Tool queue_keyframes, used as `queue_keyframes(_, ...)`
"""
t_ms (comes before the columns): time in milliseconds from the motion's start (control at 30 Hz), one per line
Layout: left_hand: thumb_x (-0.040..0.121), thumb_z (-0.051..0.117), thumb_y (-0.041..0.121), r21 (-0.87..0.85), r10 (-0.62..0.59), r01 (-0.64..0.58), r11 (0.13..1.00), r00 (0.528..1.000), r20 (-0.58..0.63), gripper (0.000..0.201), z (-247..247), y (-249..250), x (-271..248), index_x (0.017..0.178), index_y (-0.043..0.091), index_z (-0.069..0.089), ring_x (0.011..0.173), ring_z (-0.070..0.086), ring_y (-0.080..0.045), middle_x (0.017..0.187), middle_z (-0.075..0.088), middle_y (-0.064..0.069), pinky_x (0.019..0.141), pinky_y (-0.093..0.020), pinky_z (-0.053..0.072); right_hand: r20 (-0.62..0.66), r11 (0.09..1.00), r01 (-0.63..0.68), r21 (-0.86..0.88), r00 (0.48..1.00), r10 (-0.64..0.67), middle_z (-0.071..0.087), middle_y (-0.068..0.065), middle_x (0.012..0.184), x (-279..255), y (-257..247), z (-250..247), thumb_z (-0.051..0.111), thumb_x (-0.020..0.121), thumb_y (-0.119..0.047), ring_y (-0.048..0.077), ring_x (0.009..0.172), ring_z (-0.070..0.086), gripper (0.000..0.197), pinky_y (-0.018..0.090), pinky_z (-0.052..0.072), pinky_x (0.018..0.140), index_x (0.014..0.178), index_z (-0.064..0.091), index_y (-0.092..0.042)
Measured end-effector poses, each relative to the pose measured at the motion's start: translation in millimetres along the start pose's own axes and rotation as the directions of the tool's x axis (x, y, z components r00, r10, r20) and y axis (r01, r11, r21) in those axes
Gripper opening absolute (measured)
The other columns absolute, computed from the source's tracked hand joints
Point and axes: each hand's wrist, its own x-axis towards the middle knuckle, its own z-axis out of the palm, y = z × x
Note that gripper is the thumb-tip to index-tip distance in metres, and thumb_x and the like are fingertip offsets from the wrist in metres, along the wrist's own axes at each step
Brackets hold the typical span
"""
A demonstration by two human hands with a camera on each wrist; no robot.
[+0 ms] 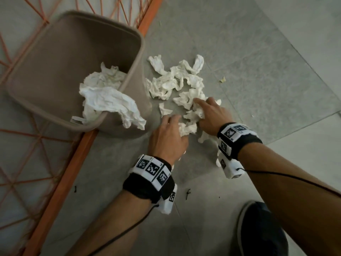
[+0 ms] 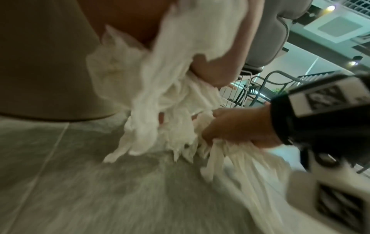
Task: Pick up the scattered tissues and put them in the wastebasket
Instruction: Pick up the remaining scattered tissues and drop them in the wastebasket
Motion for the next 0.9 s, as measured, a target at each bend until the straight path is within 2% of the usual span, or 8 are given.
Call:
queue_keyframes(100, 0.081, 0.067, 0.024, 0.049, 0.018, -0.015, 0.999, 0.998, -0.065, 0.067, -8, 0, 28, 0.14, 0.029, 0.037, 0.115, 0.054, -0.032, 0.147, 0.032, -0.002, 0.083, -0.038, 0.046, -0.007, 0.987, -0.093, 0.128, 0.995, 0.095, 0.051, 0.004, 0.129, -19, -2, 8, 0.057, 0.081, -0.031, 0.032, 0.112, 0.057, 0.052, 0.043, 0.051, 0.088, 0.132, 0.047, -0.027)
queue_keyframes(267, 0.074, 0.073, 0.021, 0.197, 0.024, 0.008, 0.98, 0.987, -0.16, 0.076, 6, 1, 99, 0.137, 0.036, 0.035, 0.133, 0.032, -0.035, 0.159, 0.013, -0.001, 0.094, -0.05, 0.048, 0.004, 0.966, -0.189, 0.174, 0.982, 0.191, 0.062, 0.009, 0.1, -55, 1, 25, 0.054, 0.079, -0.056, 0.03, 0.085, 0.061, 0.046, 0.037, 0.049, 0.071, 0.088, 0.063, -0.013)
queue_keyframes(367, 0.08, 0.072, 0.027, 0.199, -0.083, 0.092, 0.976, 0.995, -0.053, 0.083, 17, -5, 129, 0.145, 0.041, 0.022, 0.138, 0.024, -0.037, 0.162, -0.001, 0.0, 0.098, -0.051, 0.043, -0.001, 0.956, -0.239, 0.171, 0.97, 0.243, 0.066, 0.013, 0.104, -67, 11, 35, 0.054, 0.082, -0.052, 0.035, 0.093, 0.063, 0.041, 0.037, 0.047, 0.072, 0.096, 0.059, -0.014)
queue_keyframes(433, 0.084, 0.067, 0.026, 0.2, -0.141, 0.141, 0.97, 0.99, -0.013, 0.077, 22, -8, 136, 0.147, 0.036, 0.023, 0.134, 0.032, -0.036, 0.161, 0.012, -0.003, 0.098, -0.049, 0.041, -0.017, 0.944, -0.26, 0.202, 0.963, 0.269, 0.066, 0.015, 0.104, -71, 16, 38, 0.055, 0.082, -0.048, 0.037, 0.092, 0.063, 0.037, 0.039, 0.046, 0.07, 0.106, 0.046, -0.021)
queue_keyframes(500, 0.087, 0.062, 0.02, 0.219, -0.122, 0.135, 0.966, 0.99, -0.071, 0.059, 25, -10, 134, 0.141, 0.024, 0.038, 0.128, 0.04, -0.035, 0.149, 0.035, -0.008, 0.094, -0.047, 0.043, -0.032, 0.936, -0.25, 0.246, 0.963, 0.266, 0.066, 0.016, 0.105, -74, 17, 40, 0.056, 0.083, -0.042, 0.039, 0.091, 0.064, 0.041, 0.04, 0.047, 0.071, 0.115, 0.035, -0.028)
queue_keyframes(600, 0.088, 0.057, 0.013, 0.165, -0.11, 0.126, 0.978, 0.989, -0.101, 0.037, 27, -12, 121, 0.124, 0.015, 0.054, 0.119, 0.05, -0.034, 0.13, 0.052, -0.012, 0.09, -0.044, 0.045, -0.029, 0.922, -0.256, 0.292, 0.961, 0.276, 0.066, 0.017, 0.111, -75, 19, 38, 0.056, 0.083, -0.037, 0.039, 0.098, 0.063, 0.046, 0.043, 0.05, 0.079, 0.126, 0.04, -0.031)
queue_keyframes(733, 0.086, 0.065, 0.029, 0.015, -0.054, 0.057, 0.998, 0.992, -0.113, 0.029, 19, -2, 77, 0.111, 0.014, 0.061, 0.105, 0.059, -0.031, 0.116, 0.06, -0.009, 0.083, -0.039, 0.047, -0.144, 0.887, -0.195, 0.418, 0.95, 0.276, 0.069, 0.014, 0.096, -83, 23, 30, 0.058, 0.083, -0.036, 0.034, 0.087, 0.063, 0.028, 0.04, 0.051, 0.074, 0.101, 0.064, -0.015)
queue_keyframes(900, 0.075, 0.069, 0.024, -0.172, 0.051, -0.075, 0.982, 0.989, -0.14, 0.017, 8, 5, -7, 0.089, 0.015, 0.067, 0.085, 0.059, -0.027, 0.095, 0.058, -0.005, 0.074, -0.039, 0.053, -0.164, 0.773, -0.239, 0.587, 0.901, 0.402, 0.065, 0.01, 0.072, -98, 17, 17, 0.056, 0.073, -0.04, 0.03, 0.07, 0.06, 0.031, 0.034, 0.043, 0.063, 0.074, 0.061, -0.01)
